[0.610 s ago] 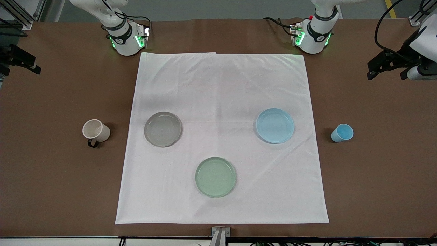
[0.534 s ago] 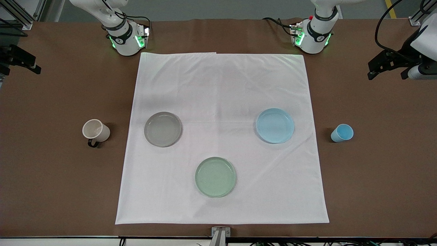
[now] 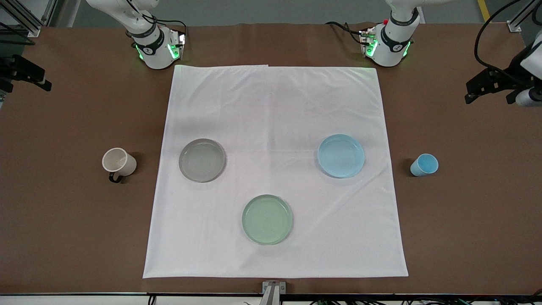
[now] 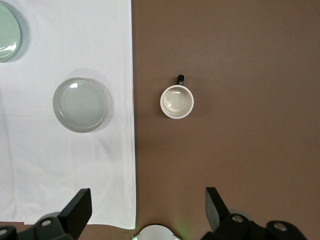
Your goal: Place blue cup in blue plate and white mug in gray plate
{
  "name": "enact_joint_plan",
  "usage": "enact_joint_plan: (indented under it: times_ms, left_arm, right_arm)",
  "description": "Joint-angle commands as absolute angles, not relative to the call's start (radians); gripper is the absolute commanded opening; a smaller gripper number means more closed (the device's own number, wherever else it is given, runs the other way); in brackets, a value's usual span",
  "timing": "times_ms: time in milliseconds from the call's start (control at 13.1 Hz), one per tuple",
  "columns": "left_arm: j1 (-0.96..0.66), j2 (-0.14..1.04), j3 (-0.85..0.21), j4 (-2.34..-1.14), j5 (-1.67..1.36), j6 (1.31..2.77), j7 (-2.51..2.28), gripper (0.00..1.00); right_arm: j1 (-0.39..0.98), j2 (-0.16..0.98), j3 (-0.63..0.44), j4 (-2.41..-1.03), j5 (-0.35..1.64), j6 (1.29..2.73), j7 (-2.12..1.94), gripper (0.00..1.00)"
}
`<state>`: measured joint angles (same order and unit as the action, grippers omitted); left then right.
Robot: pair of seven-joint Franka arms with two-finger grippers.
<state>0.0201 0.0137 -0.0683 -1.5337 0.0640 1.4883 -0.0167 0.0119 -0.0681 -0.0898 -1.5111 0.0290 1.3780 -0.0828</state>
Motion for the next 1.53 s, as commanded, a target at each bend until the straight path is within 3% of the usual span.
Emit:
enact_joint_plan:
  times_ms: [0,229,534,610,915,1144,1220,1449]
  left_arm:
    - [0.105,0.113,-0.072,-1.581,0.095,1.561,0.002,1.00]
    - [0.155,0.115,-0.071,-1.822,0.083,1.851,0.003,1.00]
    - [0.175,0.153,-0.074,-2.070,0.080,2.214,0.002,0.99]
    - [0.176,0.178,-0.074,-2.095,0.080,2.258,0.002,0.99]
    - [0.178,0.291,-0.074,-2.111,0.080,2.333,0.006,0.78]
    - [0.193,0.362,-0.075,-2.109,0.081,2.405,0.006,0.71]
    - [0.198,0.370,-0.075,-2.108,0.081,2.410,0.006,0.62]
    - [0.195,0.374,-0.078,-2.105,0.081,2.410,0.006,0.14]
  right_arm:
    - [0.008,-0.066,-0.091,-1.493,0.035,1.381,-0.091,1.00]
    - [-0.008,-0.016,-0.092,-1.468,0.026,1.411,-0.094,1.00]
    - [-0.041,0.231,-0.092,-1.468,0.034,1.619,-0.092,1.00]
    - [-0.057,0.291,-0.092,-1.467,0.040,1.684,-0.095,1.00]
    - [-0.083,0.425,-0.091,-1.502,0.075,1.816,-0.074,1.00]
    - [-0.092,0.428,-0.091,-1.688,0.130,2.062,-0.043,1.00]
    - [-0.084,0.428,-0.091,-1.756,0.130,2.163,-0.041,1.00]
    - [-0.066,0.429,-0.091,-1.883,0.130,2.315,-0.041,0.94]
